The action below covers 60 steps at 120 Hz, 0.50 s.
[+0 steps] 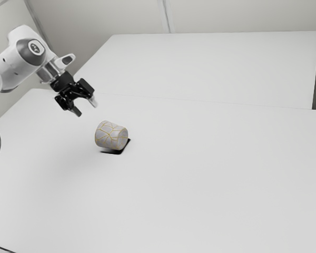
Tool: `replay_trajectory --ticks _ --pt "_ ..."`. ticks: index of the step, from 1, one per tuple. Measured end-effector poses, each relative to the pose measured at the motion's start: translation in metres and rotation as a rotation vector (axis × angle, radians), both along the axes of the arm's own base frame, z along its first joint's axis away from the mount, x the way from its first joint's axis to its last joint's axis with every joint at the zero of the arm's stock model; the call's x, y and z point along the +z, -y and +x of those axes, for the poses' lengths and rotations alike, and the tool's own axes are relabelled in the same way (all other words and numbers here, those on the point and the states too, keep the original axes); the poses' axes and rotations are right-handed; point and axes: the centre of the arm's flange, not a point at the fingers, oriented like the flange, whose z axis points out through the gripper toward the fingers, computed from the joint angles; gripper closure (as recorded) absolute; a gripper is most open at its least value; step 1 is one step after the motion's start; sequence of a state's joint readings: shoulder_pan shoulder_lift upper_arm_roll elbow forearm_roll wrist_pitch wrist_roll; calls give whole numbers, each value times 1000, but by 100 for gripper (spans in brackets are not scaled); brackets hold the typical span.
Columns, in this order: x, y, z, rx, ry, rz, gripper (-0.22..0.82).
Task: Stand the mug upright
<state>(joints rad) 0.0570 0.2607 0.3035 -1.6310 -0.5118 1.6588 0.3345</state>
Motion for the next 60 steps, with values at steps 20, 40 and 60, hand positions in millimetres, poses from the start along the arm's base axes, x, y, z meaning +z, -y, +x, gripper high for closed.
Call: replay_trajectory --ticks 20,40,60 --pt "-14 1 12 -33 64 -50 0" --pt "-35 3 21 -62 87 -91 0" --pt "-36 -21 22 -47 130 -104 0"
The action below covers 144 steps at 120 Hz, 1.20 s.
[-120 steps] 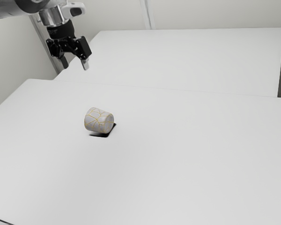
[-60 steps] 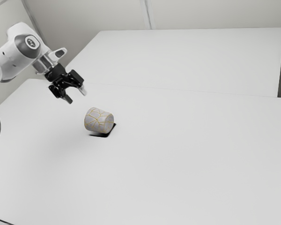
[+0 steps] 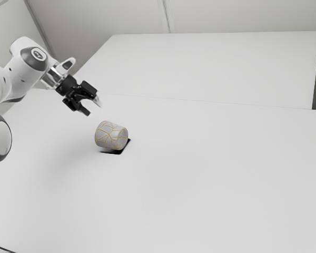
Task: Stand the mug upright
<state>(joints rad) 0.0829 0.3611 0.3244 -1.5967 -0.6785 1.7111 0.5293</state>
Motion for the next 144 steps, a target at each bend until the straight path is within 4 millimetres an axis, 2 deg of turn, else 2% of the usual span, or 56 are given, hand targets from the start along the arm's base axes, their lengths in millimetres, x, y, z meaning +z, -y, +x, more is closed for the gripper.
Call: replay_trajectory --ticks 11,20,35,47,57,67,87,110,116,133,144 --pt "-28 -28 -1 39 -16 -30 0" --pt "-48 -41 8 49 -17 -50 0" --pt "-75 -41 20 52 -11 -122 0" --pt "-99 -44 18 71 -18 -213 0" --pt "-119 -48 6 85 -41 -290 0" --pt "-125 -47 -2 69 -47 -345 0" --pt "-125 -35 -4 10 -26 -425 0" --pt "-143 -15 0 -27 -5 -505 0" --pt "-144 -12 2 -34 7 -513 7" --pt "-142 -11 4 -46 38 -516 44" --pt "-142 -11 4 -53 49 -515 59"
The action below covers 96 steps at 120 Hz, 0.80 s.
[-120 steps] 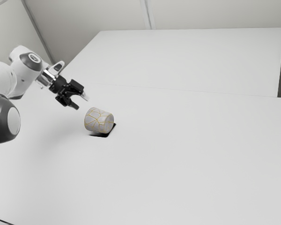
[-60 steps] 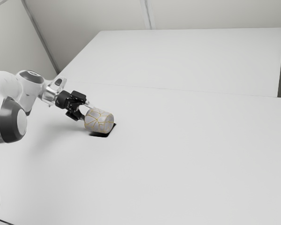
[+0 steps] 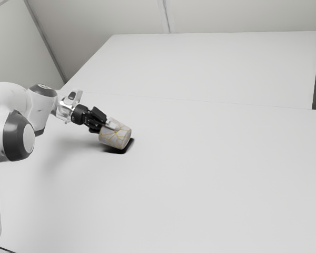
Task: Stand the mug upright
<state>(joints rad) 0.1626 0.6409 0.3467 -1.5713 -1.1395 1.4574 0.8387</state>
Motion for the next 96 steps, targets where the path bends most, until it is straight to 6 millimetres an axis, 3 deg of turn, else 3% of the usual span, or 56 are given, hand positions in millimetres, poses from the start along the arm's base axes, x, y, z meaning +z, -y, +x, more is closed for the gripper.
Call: replay_trajectory --ticks 22,31,44,61,70,85,96 --pt "1 1 1 -9 20 4 70" --pt "11 1 6 -16 44 15 71" --pt "61 12 18 -78 121 86 73" --pt "142 57 19 -254 210 312 73" --pt "174 83 15 -347 235 457 73" --pt "201 112 11 -451 240 674 74" --pt "196 130 -6 -490 207 785 73"
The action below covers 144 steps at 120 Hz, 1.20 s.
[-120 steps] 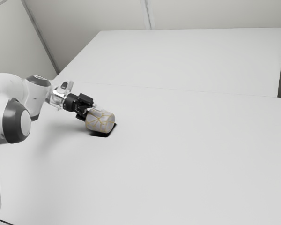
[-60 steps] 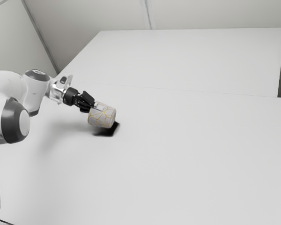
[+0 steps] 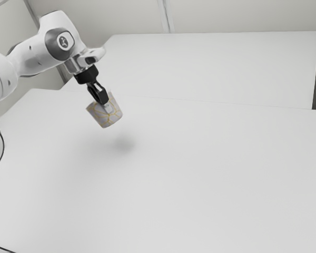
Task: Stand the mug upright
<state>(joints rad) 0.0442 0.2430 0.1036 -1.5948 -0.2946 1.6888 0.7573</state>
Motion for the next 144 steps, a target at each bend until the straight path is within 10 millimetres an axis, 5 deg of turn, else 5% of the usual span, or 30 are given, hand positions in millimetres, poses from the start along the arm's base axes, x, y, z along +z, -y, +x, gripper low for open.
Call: replay_trajectory --ticks 32,51,91,114,132,138,144 --pt "-24 55 -71 -17 60 270 76" --pt "-61 88 -96 -20 76 364 78" --pt "-107 94 -136 137 95 410 78" --pt "-112 95 -135 217 102 398 38" --pt "-104 95 -133 264 121 391 19" --pt "-84 98 -127 278 154 386 15" --pt "-40 104 -111 296 202 376 12"
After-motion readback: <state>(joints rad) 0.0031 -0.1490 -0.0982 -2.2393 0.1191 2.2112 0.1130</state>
